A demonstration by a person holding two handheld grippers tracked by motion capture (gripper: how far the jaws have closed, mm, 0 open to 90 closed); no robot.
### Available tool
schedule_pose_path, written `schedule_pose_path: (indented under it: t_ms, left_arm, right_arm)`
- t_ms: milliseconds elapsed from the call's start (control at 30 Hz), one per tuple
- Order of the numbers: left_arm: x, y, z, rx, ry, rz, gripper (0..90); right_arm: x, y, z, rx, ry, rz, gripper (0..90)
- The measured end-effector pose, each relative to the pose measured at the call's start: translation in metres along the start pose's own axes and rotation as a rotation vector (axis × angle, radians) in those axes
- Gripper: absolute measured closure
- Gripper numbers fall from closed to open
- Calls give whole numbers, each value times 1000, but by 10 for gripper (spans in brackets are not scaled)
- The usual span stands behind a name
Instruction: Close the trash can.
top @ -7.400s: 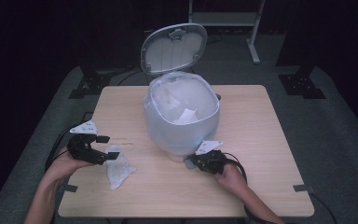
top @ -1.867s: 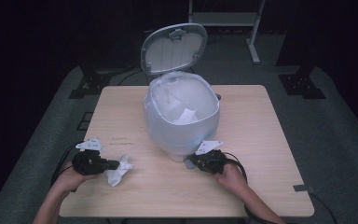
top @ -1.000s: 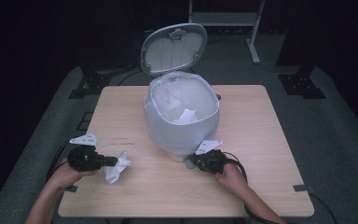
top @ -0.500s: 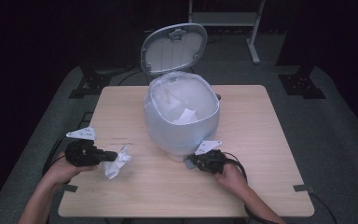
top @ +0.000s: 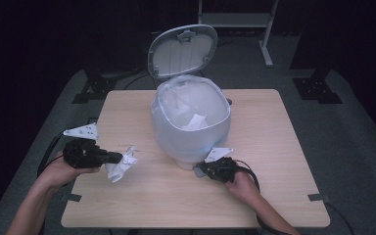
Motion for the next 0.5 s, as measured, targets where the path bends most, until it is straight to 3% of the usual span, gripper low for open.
schedule_pose_path:
  t_ms: [133, 500]
  left_arm:
    - [-2, 3, 3, 9, -18, -14, 877]
    - [-8, 18, 7, 29, -15, -14, 876]
  right_arm:
    - [0, 0, 0, 3, 1, 0, 779]
    - [0, 0, 0, 4, 5, 3, 779]
Point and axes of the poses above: each handheld gripper's, and its own axes: x roughly forward along the jaws, y roughly out of its top, z roughly to its right, the point moved 9 cm from there along x, roughly forward along the jaws, and after that the axes turned 8 degrees about x, right-handed, at the moved point
